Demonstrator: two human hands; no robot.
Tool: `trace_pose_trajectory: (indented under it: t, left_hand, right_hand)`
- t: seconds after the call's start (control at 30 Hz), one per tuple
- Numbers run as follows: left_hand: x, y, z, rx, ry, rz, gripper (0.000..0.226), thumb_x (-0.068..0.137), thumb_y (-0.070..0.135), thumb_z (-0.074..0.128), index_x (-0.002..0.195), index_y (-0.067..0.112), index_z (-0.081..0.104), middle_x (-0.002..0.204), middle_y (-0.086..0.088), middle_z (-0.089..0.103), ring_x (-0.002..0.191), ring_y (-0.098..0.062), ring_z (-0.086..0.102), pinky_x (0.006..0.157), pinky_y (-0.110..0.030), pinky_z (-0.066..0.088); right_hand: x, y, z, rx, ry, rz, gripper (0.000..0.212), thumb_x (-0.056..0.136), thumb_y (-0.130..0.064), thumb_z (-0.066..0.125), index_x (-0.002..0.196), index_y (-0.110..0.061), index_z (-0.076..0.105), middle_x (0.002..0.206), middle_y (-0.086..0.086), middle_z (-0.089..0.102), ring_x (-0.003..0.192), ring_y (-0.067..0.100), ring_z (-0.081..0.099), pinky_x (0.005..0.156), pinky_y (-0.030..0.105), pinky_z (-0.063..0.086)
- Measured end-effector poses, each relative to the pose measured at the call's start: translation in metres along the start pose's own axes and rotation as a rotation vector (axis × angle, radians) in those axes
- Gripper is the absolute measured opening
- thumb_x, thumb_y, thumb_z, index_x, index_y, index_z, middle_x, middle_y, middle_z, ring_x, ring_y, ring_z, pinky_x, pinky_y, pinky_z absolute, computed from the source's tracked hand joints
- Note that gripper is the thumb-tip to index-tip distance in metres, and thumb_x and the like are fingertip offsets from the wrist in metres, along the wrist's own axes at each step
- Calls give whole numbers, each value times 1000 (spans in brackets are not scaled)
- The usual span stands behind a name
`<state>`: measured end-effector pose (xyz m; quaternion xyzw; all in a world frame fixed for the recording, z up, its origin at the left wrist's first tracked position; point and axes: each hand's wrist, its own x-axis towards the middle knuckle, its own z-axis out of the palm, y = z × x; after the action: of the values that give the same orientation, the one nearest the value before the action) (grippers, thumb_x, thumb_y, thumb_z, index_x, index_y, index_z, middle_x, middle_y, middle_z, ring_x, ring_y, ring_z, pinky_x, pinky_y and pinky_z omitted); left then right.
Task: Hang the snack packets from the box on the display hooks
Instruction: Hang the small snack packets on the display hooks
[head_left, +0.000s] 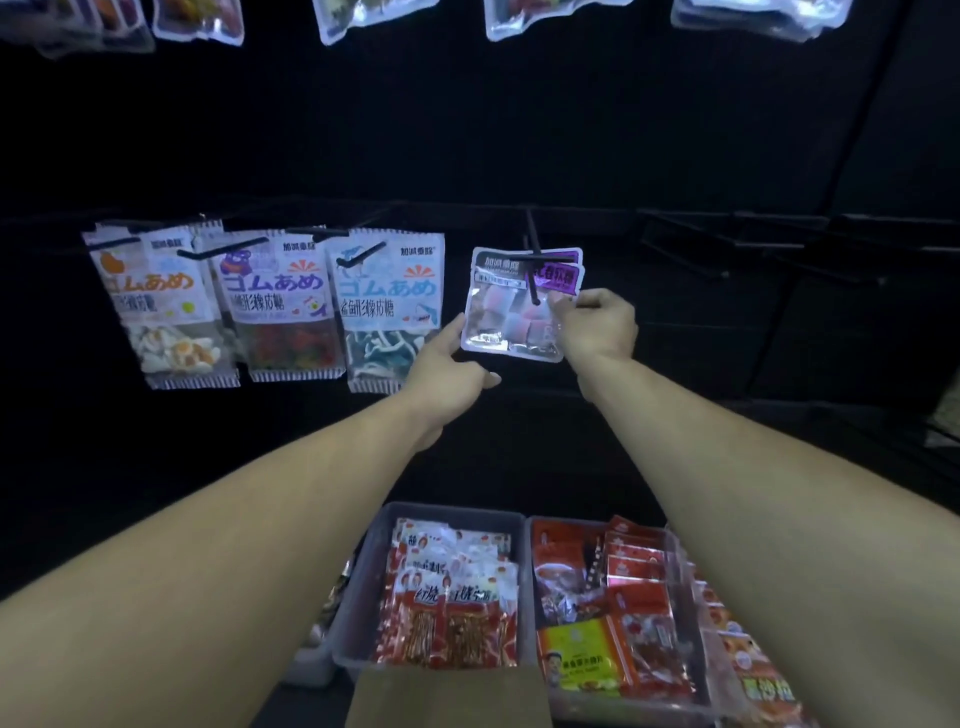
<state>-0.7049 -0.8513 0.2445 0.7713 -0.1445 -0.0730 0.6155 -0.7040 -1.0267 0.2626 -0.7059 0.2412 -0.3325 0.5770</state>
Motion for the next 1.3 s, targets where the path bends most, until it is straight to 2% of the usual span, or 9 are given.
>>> trace_pose_trajectory:
  t: [0.1, 0.2, 0.33, 0.5, 0.67, 0.77, 0.87, 1.03, 1.3]
  left_hand:
    - [-13, -17, -7, -16, 13, -32, 90, 96, -3, 71, 168, 28, 25, 173, 0, 30, 157, -21, 34, 117, -29, 32]
    - [-36, -36, -13, -8, 10, -62, 87, 94, -1, 74, 165, 29, 34, 170, 0, 36, 151, -22, 43, 113, -27, 36]
    - [-83, -70, -16, 125, -2, -81, 67, 94, 4, 77, 154, 23, 53, 161, -3, 49, 143, -23, 52, 108, -32, 48]
    - [-166, -135, -1, 419, -162, -112, 53, 95, 8, 75, 145, 15, 61, 144, -8, 64, 110, -18, 63, 95, -31, 54]
    - [-251, -212, 10, 702, -417, -302, 51, 90, 15, 77, 140, 16, 65, 132, -8, 71, 120, -28, 69, 90, -24, 50]
    - [-283, -243, 16, 965, -641, -373, 58, 89, 42, 78, 140, 20, 63, 144, -11, 65, 133, -35, 60, 110, -41, 49]
    - [-308, -260, 11, 1124, -812, -363, 81, 88, 71, 66, 155, 30, 48, 160, -7, 50, 152, -34, 38, 127, -52, 24]
    - [-329, -295, -12, 1238, -937, -267, 80, 95, 70, 57, 155, 18, 49, 148, -11, 62, 144, -27, 50, 130, -44, 6]
    - [-332, -307, -1, 1262, -938, -100, 42, 106, 44, 54, 139, 20, 62, 135, -12, 69, 126, -31, 65, 107, -39, 43]
  right_hand:
    - [-17, 15, -11, -13, 9, -2, 18, 95, -34, 76, 104, -26, 63, 84, -17, 66, 75, -1, 60, 60, 19, 43]
    - [-44, 40, -23, 5, 58, 5, 18, 96, -28, 75, 110, -23, 66, 87, -14, 68, 81, 4, 64, 77, 24, 54]
    - [-101, 78, -37, -43, 16, 8, 12, 94, -19, 72, 96, -29, 66, 85, -10, 72, 92, 19, 74, 91, 37, 59]
    - [-191, 126, -55, -177, -290, -4, 15, 96, -3, 66, 98, -17, 69, 85, -5, 68, 71, 2, 68, 62, 13, 51]
    - [-285, 197, -76, -520, -724, 100, 17, 91, -2, 73, 99, -17, 71, 100, 0, 72, 99, 19, 68, 90, 22, 53]
    - [-330, 234, -90, -763, -871, 163, 23, 90, -12, 75, 111, -20, 73, 119, 5, 75, 108, 21, 68, 94, 25, 52]
    - [-356, 251, -90, -964, -1077, 156, 39, 92, -22, 70, 131, -24, 69, 138, 5, 68, 127, 23, 63, 100, 28, 50]
    - [-365, 270, -84, -1138, -1206, 75, 48, 97, -27, 64, 144, -31, 58, 152, 3, 57, 138, 26, 54, 106, 32, 47]
    - [-350, 315, -62, -1131, -1280, 130, 92, 78, -32, 88, 158, -28, 42, 159, 7, 49, 140, 27, 53, 111, 31, 47]
